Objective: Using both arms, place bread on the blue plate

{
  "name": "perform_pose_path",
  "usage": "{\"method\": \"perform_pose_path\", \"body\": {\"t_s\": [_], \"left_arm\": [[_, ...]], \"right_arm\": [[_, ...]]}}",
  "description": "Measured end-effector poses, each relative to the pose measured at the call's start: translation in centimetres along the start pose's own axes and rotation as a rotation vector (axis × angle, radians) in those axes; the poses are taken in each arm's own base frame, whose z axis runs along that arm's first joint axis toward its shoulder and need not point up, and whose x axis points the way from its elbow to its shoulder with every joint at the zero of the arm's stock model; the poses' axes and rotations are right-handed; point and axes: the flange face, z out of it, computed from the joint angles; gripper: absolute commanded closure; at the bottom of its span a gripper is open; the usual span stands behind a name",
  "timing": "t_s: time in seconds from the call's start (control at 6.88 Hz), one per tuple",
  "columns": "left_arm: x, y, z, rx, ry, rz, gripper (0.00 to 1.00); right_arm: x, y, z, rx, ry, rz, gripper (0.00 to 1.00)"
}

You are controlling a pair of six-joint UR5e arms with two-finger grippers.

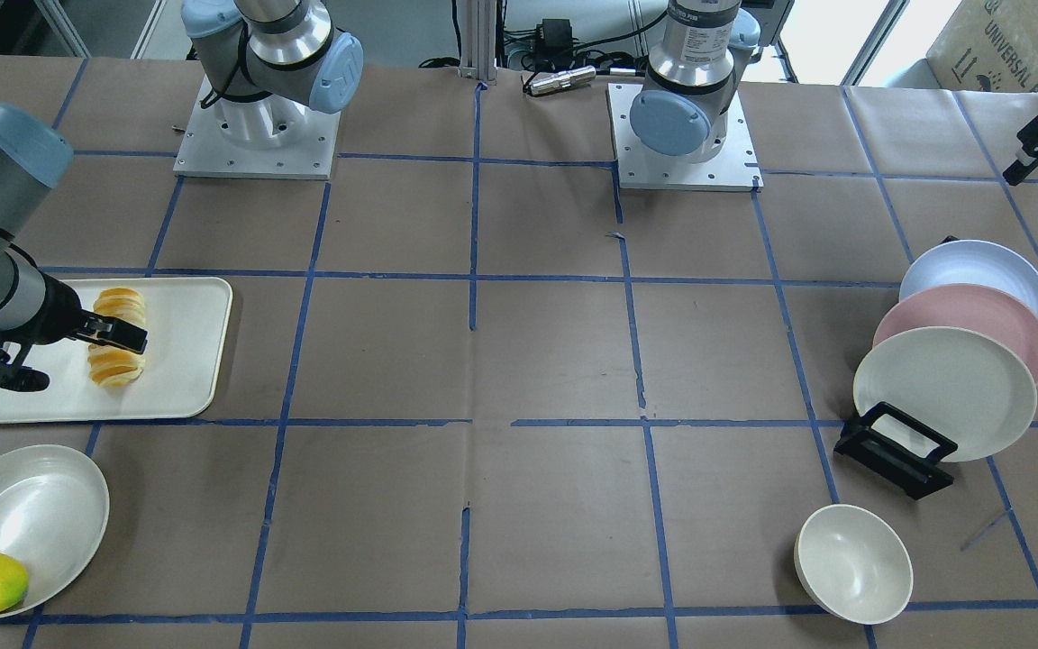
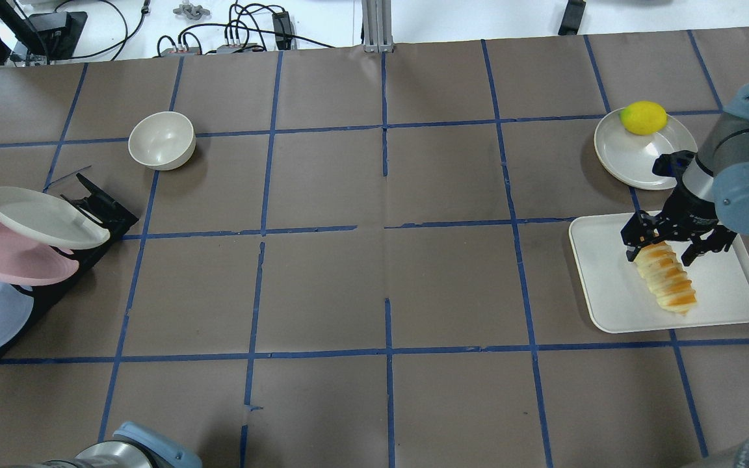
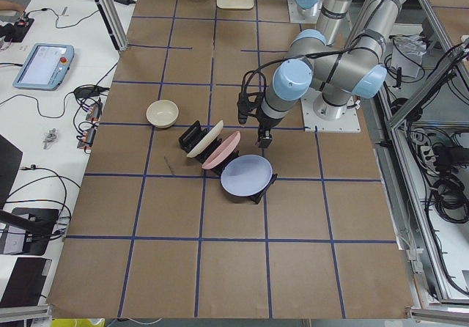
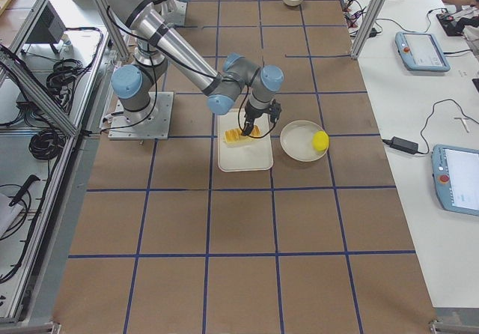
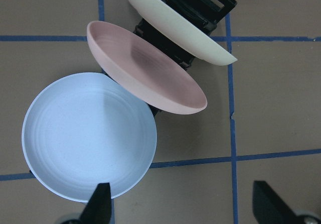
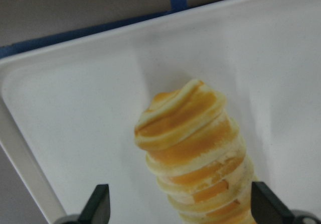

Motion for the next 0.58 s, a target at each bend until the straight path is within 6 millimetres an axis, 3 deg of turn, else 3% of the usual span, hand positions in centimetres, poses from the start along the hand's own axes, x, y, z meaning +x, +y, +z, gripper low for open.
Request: {"method": "perform_pose_path", "body": {"t_s": [0.58], "left_arm": [[-8.4,-0.7,5.6,-0.032,0.047,-0.02,0.0]], "right_arm": [[0.5,-0.7,0.1,-0.022,0.057,-0.147,0.03]]}}
